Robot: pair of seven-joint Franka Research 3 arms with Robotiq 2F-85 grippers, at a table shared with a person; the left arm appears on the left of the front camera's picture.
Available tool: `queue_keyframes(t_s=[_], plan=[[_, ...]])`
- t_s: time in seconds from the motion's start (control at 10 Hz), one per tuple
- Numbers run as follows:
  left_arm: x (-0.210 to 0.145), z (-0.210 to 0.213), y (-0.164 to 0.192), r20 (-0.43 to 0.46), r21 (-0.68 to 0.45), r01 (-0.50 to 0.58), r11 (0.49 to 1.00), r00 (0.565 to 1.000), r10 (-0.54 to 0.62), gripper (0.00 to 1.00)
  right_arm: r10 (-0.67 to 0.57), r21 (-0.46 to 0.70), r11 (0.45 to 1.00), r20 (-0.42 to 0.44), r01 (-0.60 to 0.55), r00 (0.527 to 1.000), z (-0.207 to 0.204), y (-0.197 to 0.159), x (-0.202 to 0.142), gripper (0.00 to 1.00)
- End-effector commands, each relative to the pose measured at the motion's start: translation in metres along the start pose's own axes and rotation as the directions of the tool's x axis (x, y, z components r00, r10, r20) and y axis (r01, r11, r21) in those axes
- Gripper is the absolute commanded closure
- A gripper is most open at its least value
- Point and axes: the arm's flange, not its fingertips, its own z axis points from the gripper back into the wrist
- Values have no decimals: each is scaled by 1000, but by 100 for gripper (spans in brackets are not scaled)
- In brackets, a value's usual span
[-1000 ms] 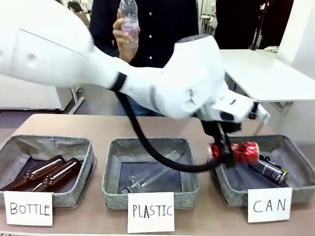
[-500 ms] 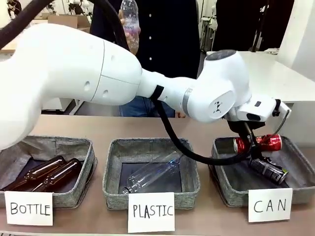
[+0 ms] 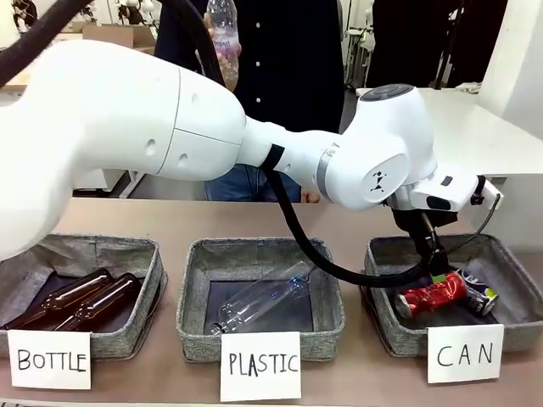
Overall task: Sort the can waste into the basket.
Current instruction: Pick up the can waste from the table and place it in the right Fabric basket.
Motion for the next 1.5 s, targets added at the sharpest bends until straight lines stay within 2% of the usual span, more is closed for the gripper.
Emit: queue_keyframes(t_s=[0.0,0.3,0.4,0.5,0.6,0.8,1.0,1.1,1.2,1.3,1.4], plan=[[1,5,-2,-5,-10,5,1000,1000,-5,0,-5,-2,1000,-6,5,1000,-1,4,1,0],[1,3,1,-22,-22,-15,1000,1000,15,0,-5,-2,1000,-6,5,1000,-1,4,1,0],[4,-2,6,-91,-50,-53,997,995,48,0,0,0,1000,0,0,1000,0,0,0,0],[-13,27,-12,-150,-102,-76,992,987,60,0,10,12,1000,-12,-10,1000,-3,7,-2,0],[-52,89,-21,-154,-101,-100,990,984,83,0,36,-2,999,-34,-36,999,-18,18,0,0],[-126,172,-45,-80,-45,-184,982,980,180,0,88,0,996,-127,-89,988,-71,33,12,0],[-197,240,-73,36,106,-316,943,949,314,0,68,-53,995,-236,-83,969,-130,47,26,0],[-246,278,-87,99,104,-403,909,914,394,0,77,-78,992,-284,-103,956,-160,60,29,0],[-289,312,-90,182,138,-510,849,856,484,0,91,-85,988,-325,-125,941,-186,69,29,0],[-337,351,-80,267,102,-634,767,760,592,0,92,-101,986,-349,-135,932,-212,76,26,0],[-387,386,-66,298,-59,-697,715,671,679,0,97,-97,985,-376,-143,921,-236,80,20,0]])
